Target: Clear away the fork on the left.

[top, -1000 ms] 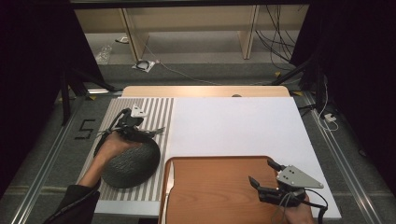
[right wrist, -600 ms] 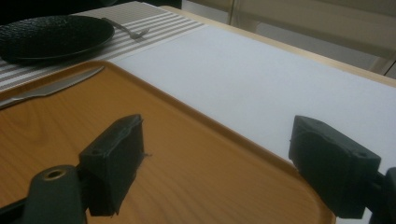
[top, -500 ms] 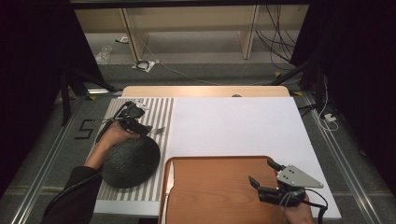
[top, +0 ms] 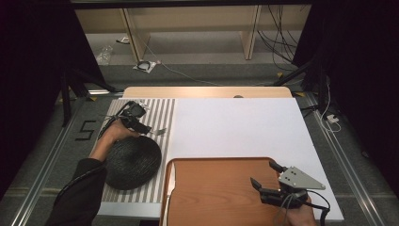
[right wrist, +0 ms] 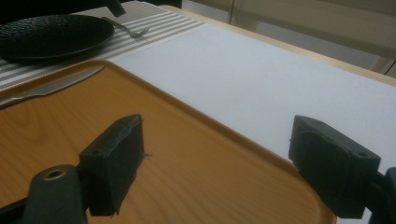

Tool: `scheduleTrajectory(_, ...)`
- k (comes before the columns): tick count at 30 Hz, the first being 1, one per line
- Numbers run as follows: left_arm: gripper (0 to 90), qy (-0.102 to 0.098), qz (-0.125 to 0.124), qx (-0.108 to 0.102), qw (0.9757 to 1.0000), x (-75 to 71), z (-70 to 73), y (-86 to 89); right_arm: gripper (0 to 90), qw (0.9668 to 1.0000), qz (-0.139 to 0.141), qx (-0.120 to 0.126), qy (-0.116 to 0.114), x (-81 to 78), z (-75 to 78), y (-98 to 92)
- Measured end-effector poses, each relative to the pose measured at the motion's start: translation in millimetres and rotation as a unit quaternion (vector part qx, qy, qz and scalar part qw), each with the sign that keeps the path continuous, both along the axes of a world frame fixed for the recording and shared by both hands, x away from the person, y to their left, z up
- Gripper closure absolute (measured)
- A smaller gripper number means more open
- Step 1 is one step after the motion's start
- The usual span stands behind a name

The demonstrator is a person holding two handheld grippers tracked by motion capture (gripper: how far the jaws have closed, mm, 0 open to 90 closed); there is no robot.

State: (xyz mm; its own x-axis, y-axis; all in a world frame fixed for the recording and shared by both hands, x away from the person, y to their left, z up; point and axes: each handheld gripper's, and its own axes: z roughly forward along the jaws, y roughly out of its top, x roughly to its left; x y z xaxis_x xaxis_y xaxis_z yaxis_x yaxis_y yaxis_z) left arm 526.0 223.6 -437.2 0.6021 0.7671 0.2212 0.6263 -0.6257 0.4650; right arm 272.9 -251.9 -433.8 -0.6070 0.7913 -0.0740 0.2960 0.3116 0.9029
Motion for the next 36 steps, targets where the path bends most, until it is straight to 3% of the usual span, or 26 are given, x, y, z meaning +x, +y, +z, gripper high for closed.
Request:
scheduleTrajectory(12, 30.2, 0.018, -0.001, 0.018, 0.9997, 10.5, -6.7, 3.0, 19.5, 1.0000, -0.001, -0.006, 0.004, -0.1, 0.0, 0.0)
scheduleTrajectory(16, 30.8, 0.027, -0.010, 0.034, 0.9990, 11.9, -7.4, 2.6, 19.5, 1.0000, -0.001, -0.006, 0.004, -0.1, -0.3, 0.3)
scheduleTrajectory(25, 34.4, 0.050, -0.005, 0.039, 0.9979, 17.1, -15.3, 1.9, 19.6, 1.0000, 0.002, -0.004, 0.003, 0.5, -1.2, 1.2)
scheduleTrajectory(36, 42.2, 0.067, -0.028, 0.061, 0.9955, 21.3, -18.8, -0.3, 19.6, 1.0000, 0.002, -0.007, 0.003, 0.8, -2.0, 2.1)
